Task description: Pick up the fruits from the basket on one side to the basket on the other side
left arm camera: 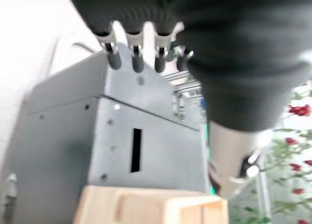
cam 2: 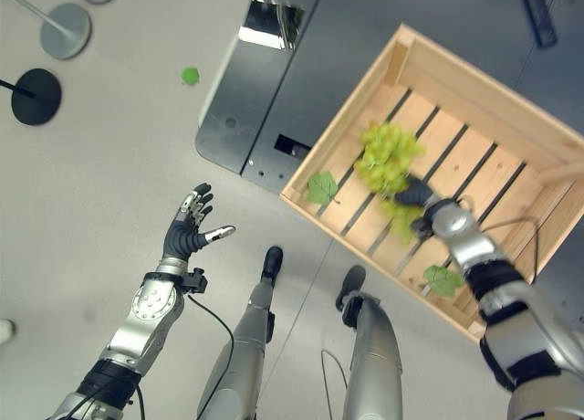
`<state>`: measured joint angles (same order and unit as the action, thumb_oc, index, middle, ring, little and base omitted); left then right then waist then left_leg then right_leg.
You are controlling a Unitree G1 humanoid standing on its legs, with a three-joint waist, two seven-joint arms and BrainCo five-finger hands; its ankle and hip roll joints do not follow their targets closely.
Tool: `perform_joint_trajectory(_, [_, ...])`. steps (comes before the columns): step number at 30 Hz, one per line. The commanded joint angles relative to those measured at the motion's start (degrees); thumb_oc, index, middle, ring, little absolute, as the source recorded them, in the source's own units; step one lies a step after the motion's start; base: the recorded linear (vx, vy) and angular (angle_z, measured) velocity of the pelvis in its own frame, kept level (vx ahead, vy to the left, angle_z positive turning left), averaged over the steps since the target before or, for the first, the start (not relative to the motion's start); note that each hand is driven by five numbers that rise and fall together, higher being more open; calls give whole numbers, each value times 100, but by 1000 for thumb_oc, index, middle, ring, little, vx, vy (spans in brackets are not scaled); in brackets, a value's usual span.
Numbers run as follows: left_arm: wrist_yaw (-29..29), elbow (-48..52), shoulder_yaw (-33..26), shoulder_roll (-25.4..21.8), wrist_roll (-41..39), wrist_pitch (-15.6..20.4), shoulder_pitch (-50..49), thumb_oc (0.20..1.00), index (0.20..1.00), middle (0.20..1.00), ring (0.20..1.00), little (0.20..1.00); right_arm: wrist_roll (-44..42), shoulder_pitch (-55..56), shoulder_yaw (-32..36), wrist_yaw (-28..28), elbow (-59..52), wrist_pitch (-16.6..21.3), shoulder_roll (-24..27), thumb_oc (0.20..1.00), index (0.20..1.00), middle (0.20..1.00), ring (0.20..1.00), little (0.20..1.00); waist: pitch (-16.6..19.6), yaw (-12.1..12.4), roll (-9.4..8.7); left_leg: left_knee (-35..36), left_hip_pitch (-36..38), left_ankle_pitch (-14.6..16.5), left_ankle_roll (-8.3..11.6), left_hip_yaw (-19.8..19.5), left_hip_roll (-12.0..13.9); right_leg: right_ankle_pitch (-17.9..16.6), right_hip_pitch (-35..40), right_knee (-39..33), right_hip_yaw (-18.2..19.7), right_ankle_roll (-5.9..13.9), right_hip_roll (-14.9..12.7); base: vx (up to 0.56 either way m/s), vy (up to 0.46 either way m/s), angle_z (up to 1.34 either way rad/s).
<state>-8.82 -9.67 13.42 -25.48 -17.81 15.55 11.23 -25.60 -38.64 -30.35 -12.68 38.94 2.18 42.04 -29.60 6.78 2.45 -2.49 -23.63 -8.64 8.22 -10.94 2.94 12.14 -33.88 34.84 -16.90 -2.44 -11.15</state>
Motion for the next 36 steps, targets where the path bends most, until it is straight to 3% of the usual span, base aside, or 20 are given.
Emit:
perform_joint_trajectory(1, [273,266,-236,-265,-269,232,-63,1000,1000,1000,1000,1000,-1076,-98,-80,-513,-510,77,-186,200,200,200,200,200,-5,-28,-377,27,772,404,-117,225,-89,-676,1066,-1321,92,848,46,12,1,16])
perform_joint_trajectory(7, [525,415,-410,-380,-409,178,-351,1000,1000,1000,1000,1000,-2027,651,22,-763,-1238,-73,-582,200,200,200,200,200,418,-25,-526,161,1152,444,-138,243,-42,-795,1567,-1687,27,872,147,35,9,3])
perform_joint_trajectory(11, [656,496,-500,-478,-474,109,-516,1000,1000,1000,1000,1000,-1942,931,111,-810,-1875,12,-384,200,200,200,200,200,668,-97,-583,246,1326,438,-146,247,-24,-839,1812,-1880,2,884,202,56,43,0])
perform_joint_trajectory(14, [847,647,-620,-551,-586,56,-795,1000,1000,1000,1000,1000,-1534,1091,163,-945,-2642,86,230,200,200,200,200,200,910,-170,-644,301,1548,498,-161,260,11,-818,2060,-1996,-23,893,204,84,37,3])
perform_joint_trajectory(16, [1034,841,-764,-701,-572,49,-1037,1000,1000,1000,1000,1000,-1155,1052,240,-1042,-3246,163,1047,200,200,200,200,200,1252,-253,-702,341,1721,544,-180,312,31,-890,2336,-2294,-39,922,238,119,63,5])
perform_joint_trajectory(17, [1034,851,-765,-699,-571,44,-1046,1000,1000,1000,1000,1000,-1156,1065,246,-1041,-3257,158,1053,200,200,200,200,200,1251,-250,-697,345,1732,546,-180,313,35,-895,2350,-2309,-40,922,243,125,63,1])
perform_joint_trajectory(22, [1120,1020,-867,-896,-333,71,-1215,1000,1000,1000,1000,1000,-1114,690,64,-1396,-3938,126,2143,200,200,200,200,200,1843,-322,-836,438,2084,667,-205,481,51,-1030,2827,-2861,27,986,367,105,48,-11])
perform_joint_trajectory(25, [1060,1186,-989,-897,-238,97,-1247,1000,1000,1000,1000,1000,-1333,489,-26,-1456,-4196,65,2405,200,200,200,200,200,2198,-382,-875,545,2306,728,-231,639,49,-1162,3090,-3219,111,1023,434,94,56,-13])
perform_joint_trajectory(31, [1033,1490,-1065,-1175,-10,169,-1142,1000,1000,1000,1000,1000,-1681,344,-125,-1516,-4396,-66,2395,200,200,200,200,200,2423,-445,-891,597,2490,811,-295,832,44,-1240,3231,-3386,277,1048,466,59,45,-26])
perform_joint_trajectory(32, [1015,1728,-1093,-1647,255,246,-907,1000,1000,1000,1000,1000,-1983,159,-277,-1517,-4512,-175,2266,200,200,200,200,200,2540,-506,-885,608,2600,879,-325,927,34,-1248,3302,-3384,386,1064,462,72,41,-22])
perform_joint_trajectory(36, [954,1757,-1077,-1886,446,287,-722,1000,1000,1000,1000,1000,-2194,131,-348,-1528,-4524,-295,2125,200,200,200,200,200,2579,-545,-893,621,2680,915,-333,985,33,-1244,3347,-3395,446,1069,462,50,32,-22])
